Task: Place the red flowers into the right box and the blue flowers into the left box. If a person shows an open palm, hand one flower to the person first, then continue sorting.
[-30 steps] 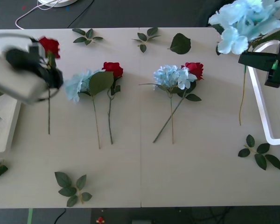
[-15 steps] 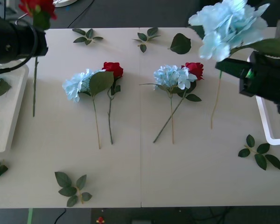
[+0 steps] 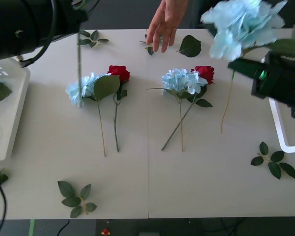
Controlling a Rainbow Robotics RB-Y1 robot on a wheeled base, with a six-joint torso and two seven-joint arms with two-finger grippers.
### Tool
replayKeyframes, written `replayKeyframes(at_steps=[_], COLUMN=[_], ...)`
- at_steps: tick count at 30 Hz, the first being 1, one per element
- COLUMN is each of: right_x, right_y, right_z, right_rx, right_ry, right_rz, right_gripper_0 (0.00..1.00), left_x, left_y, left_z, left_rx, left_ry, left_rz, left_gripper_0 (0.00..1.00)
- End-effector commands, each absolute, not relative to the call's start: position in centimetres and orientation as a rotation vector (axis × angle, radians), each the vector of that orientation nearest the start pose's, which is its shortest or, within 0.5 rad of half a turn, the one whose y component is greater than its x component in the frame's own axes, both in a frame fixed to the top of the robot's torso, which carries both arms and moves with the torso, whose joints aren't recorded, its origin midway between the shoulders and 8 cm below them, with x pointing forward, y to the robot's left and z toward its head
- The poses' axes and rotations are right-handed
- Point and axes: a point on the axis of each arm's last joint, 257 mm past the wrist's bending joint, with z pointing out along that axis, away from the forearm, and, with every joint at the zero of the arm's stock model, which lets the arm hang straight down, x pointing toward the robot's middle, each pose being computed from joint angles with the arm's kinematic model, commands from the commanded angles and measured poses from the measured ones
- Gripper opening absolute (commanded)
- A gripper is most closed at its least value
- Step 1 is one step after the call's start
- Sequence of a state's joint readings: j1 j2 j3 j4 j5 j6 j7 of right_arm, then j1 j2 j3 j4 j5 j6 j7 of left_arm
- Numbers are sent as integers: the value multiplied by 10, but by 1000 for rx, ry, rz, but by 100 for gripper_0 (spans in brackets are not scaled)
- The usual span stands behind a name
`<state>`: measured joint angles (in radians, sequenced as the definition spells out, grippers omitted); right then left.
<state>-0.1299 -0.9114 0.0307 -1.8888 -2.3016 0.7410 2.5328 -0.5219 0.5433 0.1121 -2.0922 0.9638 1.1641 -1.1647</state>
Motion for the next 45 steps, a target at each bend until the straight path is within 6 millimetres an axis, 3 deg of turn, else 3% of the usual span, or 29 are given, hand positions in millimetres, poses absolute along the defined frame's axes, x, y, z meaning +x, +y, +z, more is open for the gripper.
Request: replayKeyframes(at_steps=[1, 7, 15, 24, 30, 42, 43, 44, 45], right_x=[454, 497, 553, 609, 630, 632, 632, 632, 632], right_y=[-172, -196, -203, -200, -202, -202, -201, -201, -202], right_z=[48, 98, 114, 126, 125, 125, 123, 123, 123], right_rx=[-638, -563, -497, -415, -404, -399, -397, -394, -392], right_ry=[1375, 1280, 1266, 1256, 1261, 1263, 1266, 1267, 1268], right_rz=[857, 637, 532, 433, 377, 380, 384, 388, 389], right_gripper_0=[0, 0, 0, 0, 0, 0, 2, 46, 81], left_x=[496, 477, 464, 465, 464, 462, 462, 462, 462], left_y=[99, 69, 33, 30, 29, 30, 30, 30, 30], left_z=[89, 109, 115, 115, 116, 118, 118, 118, 118], left_rx=[342, 414, 469, 469, 469, 473, 473, 473, 473], left_ry=[1640, 1537, 1461, 1449, 1448, 1446, 1446, 1446, 1446], left_rz=[-831, -946, -1007, -1000, -1010, -1018, -1018, -1018, -1018], left_gripper_0=[0, 0, 0, 0, 0, 0, 0, 0, 0])
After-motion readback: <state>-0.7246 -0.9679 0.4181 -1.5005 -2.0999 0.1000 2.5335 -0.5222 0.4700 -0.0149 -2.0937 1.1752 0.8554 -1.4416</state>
